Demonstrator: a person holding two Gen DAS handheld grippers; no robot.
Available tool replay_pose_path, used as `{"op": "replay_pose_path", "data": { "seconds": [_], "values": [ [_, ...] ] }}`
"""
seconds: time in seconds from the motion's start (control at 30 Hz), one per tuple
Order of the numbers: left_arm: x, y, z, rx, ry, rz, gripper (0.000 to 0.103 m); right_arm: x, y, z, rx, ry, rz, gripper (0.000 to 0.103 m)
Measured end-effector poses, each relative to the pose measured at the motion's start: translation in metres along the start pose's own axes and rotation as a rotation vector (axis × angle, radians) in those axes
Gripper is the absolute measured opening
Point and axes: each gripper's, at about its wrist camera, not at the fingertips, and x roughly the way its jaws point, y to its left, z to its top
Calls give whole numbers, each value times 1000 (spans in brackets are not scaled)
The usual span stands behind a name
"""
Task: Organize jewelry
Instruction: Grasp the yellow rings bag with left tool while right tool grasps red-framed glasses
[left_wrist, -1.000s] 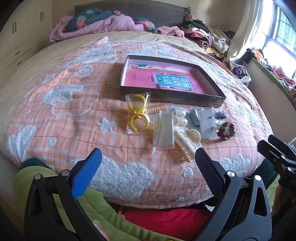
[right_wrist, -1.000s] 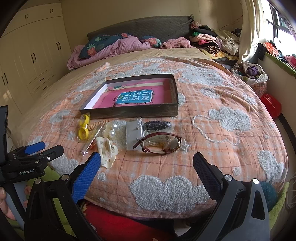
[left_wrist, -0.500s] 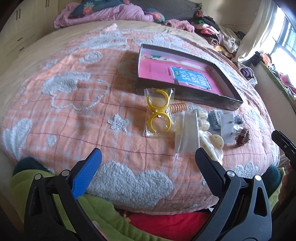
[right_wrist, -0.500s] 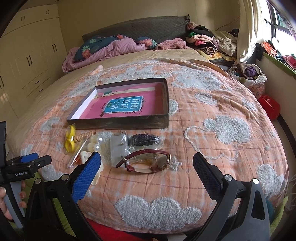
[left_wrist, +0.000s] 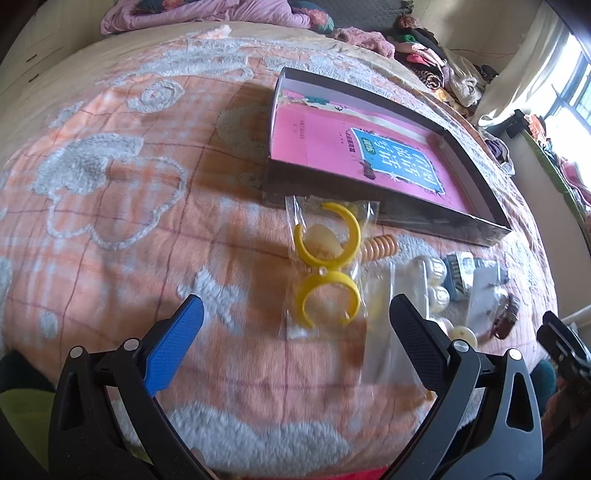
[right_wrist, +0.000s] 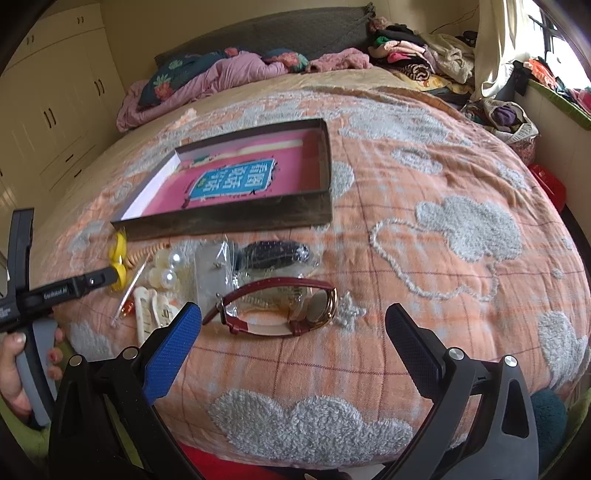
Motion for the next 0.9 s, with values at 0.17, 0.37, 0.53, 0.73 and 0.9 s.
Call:
{"op": "replay_pose_path", "data": {
  "seconds": [0.17, 0.37, 0.53, 0.73, 0.9],
  "values": [
    [7, 1, 3, 8, -9, -1, 77, 18, -2, -2, 3, 34, 26, 99],
    [11, -3, 9, 43, -38, -34, 43, 33, -17, -5, 73, 73, 31, 99],
    [11, -3, 10, 63, -55, -42, 34, 34, -28, -4, 87, 61, -2, 99],
    [4, -5, 12, 81, -84, -37, 32, 46, -29, 1, 48, 59, -33, 77],
    [-6, -8, 12, 95, -107, -44, 31, 45, -33, 2, 60, 40, 34, 23]
  ]
}}
